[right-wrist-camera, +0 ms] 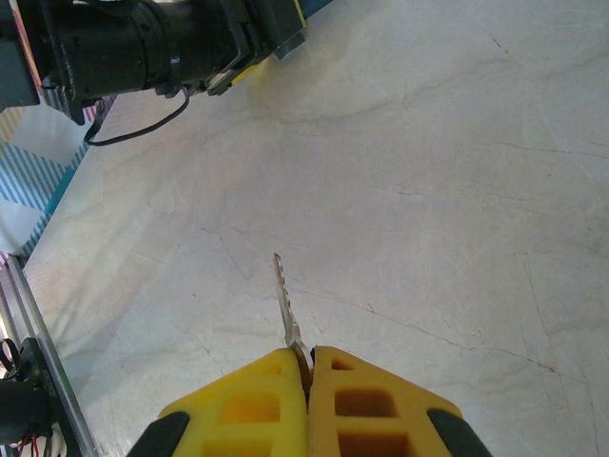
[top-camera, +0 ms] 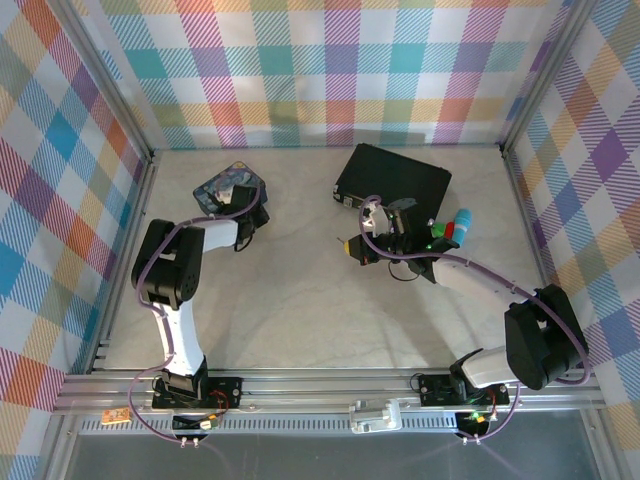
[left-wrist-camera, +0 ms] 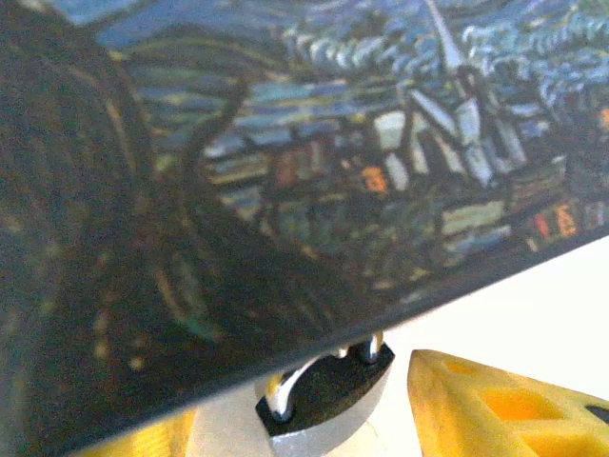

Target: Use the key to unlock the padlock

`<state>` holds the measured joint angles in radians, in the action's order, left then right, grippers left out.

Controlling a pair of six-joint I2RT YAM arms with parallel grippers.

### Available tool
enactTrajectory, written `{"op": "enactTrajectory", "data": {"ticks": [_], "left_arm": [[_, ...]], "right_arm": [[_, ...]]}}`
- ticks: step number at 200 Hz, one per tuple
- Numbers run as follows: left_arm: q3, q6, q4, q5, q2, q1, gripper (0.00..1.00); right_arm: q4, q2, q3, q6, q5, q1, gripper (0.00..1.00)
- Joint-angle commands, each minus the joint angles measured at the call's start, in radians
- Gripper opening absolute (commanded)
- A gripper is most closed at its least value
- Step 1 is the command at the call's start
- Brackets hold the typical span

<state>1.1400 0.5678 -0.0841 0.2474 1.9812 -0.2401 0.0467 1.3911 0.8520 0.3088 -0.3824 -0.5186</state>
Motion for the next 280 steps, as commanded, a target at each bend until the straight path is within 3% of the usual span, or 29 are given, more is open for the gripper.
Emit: {"op": "enactTrajectory", "data": {"ticks": [1, 70, 96, 152, 199, 250, 262, 280], "left_arm": [[0.057, 0.021, 0.066, 0.054, 0.054, -0.007, 0.56], [0.218, 0.065, 0.291, 0.072, 0.149, -0.007, 0.45], [0.203, 0.068, 0.294, 0.082, 0.134, -0.007, 0.30], [0.131, 0.062, 0.246, -0.007, 0.075, -0.007, 0.16], [-0.057, 0.136, 0.209, -0.170, -0.065, -0.065, 0.18], [-0.276, 0.198, 0.206, -0.144, -0.236, -0.151, 0.22], [-0.291, 0.190, 0.228, -0.129, -0.263, -0.164, 0.28], [-0.291, 0.162, 0.257, -0.119, -0.303, -0.172, 0.46]], "right_arm": [[-0.009, -0.012, 0.009, -0.008, -0.018, -0.001, 0.00], [-0.013, -0.017, 0.006, -0.013, -0.023, -0.001, 0.00], [-0.012, -0.027, -0.004, -0.017, -0.016, -0.001, 0.00], [-0.006, -0.030, -0.004, -0.022, -0.017, -0.001, 0.00], [-0.026, -0.015, -0.016, -0.004, -0.028, -0.002, 0.00], [-0.037, -0.010, -0.024, 0.009, -0.042, -0.001, 0.00], [-0.040, -0.008, -0.024, 0.010, -0.043, -0.001, 0.00], [-0.041, -0.007, -0.022, 0.013, -0.045, -0.001, 0.00]]}}
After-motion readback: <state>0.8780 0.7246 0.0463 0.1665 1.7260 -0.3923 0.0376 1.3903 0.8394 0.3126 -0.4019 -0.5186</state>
